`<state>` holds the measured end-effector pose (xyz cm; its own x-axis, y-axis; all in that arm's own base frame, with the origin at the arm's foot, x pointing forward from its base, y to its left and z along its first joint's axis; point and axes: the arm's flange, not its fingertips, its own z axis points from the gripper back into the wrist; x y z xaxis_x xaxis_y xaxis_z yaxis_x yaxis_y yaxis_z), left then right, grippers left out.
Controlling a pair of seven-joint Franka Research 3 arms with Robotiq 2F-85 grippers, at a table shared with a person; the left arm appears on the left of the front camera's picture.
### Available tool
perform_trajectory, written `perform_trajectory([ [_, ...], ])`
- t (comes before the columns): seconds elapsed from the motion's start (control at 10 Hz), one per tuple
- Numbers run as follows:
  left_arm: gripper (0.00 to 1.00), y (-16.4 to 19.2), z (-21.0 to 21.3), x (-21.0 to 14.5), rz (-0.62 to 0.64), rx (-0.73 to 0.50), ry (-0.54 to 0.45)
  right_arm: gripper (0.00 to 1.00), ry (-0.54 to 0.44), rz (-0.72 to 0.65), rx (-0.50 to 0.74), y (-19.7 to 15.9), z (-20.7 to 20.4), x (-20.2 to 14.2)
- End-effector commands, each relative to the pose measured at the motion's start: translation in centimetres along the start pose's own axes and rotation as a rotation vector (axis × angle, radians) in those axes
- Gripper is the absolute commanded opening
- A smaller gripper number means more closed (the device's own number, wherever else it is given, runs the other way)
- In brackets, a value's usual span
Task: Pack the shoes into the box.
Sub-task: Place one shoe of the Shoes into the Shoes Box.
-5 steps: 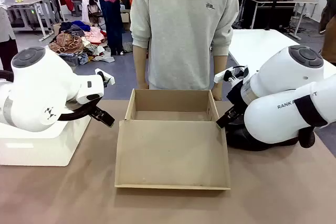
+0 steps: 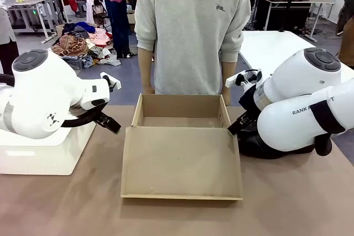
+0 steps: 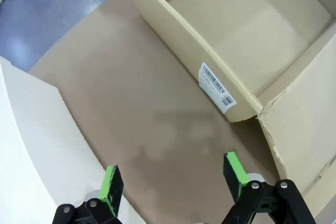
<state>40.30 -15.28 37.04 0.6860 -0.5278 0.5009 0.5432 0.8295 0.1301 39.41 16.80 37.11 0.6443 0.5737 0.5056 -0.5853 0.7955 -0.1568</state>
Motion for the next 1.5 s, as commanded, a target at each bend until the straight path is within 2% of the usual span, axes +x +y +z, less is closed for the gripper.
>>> perform_trajectory([
  [0.0,1.00,0.0,0.0,0.0,0.001,0.000,0.000,1.00,0.000,0.000,0.000,0.0,0.0,0.0],
  [0.8,1.00,0.0,0.0,0.0,0.000,0.000,0.000,1.00,0.000,0.000,0.000,0.0,0.0,0.0],
  [1.4,1.00,0.7,7.8,3.3,-0.064,0.068,-0.065,1.00,-0.029,0.000,0.065,-2.4,7.1,3.7],
])
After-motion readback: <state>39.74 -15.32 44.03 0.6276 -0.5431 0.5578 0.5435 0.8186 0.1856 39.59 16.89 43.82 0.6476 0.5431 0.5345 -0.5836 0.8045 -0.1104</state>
